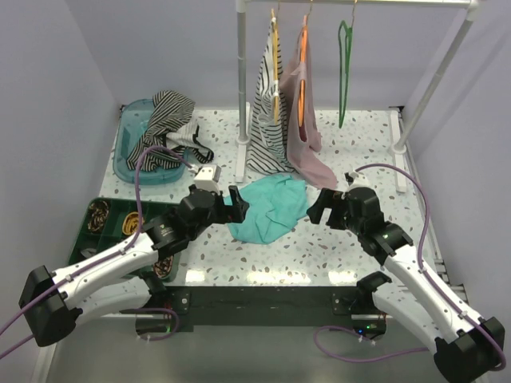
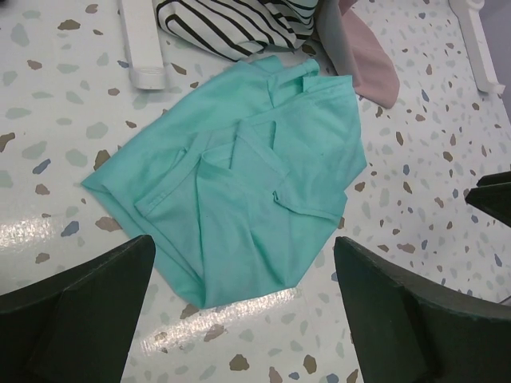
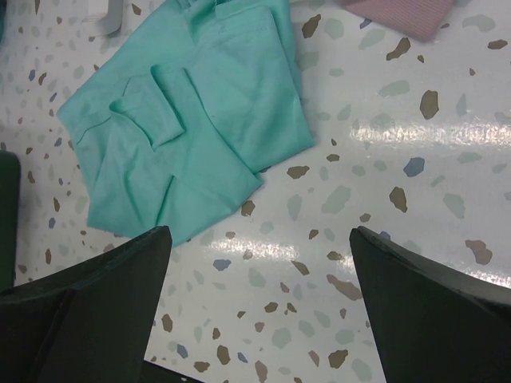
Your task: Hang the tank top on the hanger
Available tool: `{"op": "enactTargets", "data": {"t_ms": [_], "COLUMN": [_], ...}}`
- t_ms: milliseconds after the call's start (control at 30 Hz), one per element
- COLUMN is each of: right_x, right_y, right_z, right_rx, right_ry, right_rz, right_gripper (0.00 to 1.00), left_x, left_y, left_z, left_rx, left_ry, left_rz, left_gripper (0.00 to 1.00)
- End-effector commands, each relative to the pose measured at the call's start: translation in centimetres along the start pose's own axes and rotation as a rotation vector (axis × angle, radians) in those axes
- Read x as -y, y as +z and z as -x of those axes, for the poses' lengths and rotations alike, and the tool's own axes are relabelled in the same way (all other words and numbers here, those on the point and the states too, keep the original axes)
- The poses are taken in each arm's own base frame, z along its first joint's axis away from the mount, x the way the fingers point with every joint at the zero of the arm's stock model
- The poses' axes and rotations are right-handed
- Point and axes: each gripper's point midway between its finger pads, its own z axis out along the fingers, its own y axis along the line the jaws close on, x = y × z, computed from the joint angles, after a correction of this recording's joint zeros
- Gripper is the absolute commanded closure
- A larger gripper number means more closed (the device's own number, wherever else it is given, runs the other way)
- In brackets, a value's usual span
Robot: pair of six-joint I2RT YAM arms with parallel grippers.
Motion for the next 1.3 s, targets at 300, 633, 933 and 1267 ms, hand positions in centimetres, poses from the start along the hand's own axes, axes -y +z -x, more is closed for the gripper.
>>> {"op": "enactTargets", "data": {"t_ms": [300,633,933,1267], "right_x": [0.6,0.5,-0.3,-0.5], "right_y": [0.2,0.2,0.6,0.6], "right_z": [0.6,0.4,-0.3,-0.8], "right_rx": [0.031,0.024,-0.014,-0.032], "right_ry": [-0.024,-0.026,-0.026,-0.019], "right_rz": [-0.032,-0.022,0.019,0.036], "right_gripper": [0.01,0.01,0.01,0.01], "left_x": [1.0,-3.0,-19.0,-28.1], "left_y": [-0.3,0.3,1.8,10.2], "left_z": [3.0,10.5,22.9,23.2], "left_rx": [0.074,0.219,0.38,0.208], "left_ry": [-0.017,-0.071,-0.186,-0.224], "left_rz": [-0.005,0.276,0.75,0.842], "left_gripper": [0.0,0.0,0.0,0.01]}}
